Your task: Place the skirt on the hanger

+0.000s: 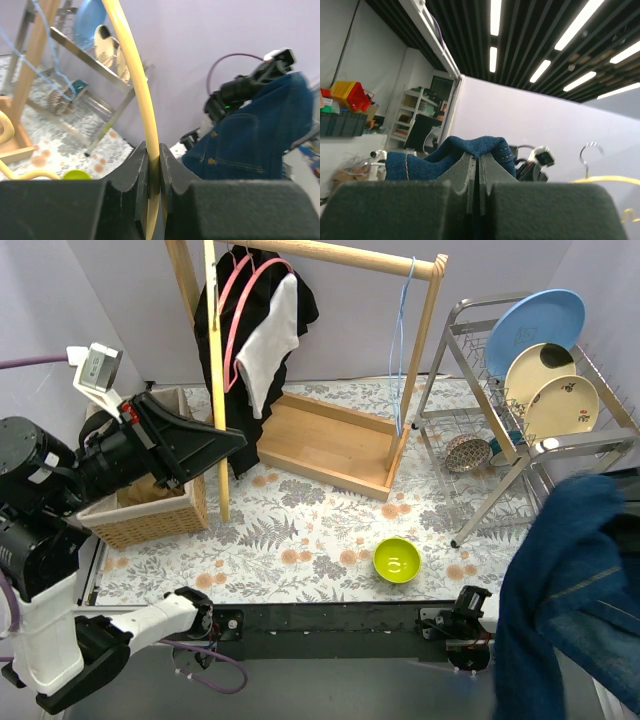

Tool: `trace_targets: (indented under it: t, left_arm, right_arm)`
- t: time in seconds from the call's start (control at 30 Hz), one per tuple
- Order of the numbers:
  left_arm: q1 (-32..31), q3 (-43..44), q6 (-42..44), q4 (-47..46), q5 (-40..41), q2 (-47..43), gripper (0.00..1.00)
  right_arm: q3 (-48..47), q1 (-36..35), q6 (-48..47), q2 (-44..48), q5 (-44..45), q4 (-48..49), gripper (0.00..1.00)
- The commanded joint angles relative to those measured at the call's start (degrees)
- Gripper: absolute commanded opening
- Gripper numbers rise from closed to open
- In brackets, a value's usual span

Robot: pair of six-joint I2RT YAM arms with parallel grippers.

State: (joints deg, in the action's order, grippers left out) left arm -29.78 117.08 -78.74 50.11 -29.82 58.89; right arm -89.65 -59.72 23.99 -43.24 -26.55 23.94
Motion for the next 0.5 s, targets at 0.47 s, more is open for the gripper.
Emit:
trace_targets:
  t: [0.47]
  left_arm:
    - [0.16,-5.28,-15.22,-12.31,-18.07,14.75,0.0]
  right_arm:
    - [20.12,-0.13,5.89,3.52,3.08,9.81,0.01]
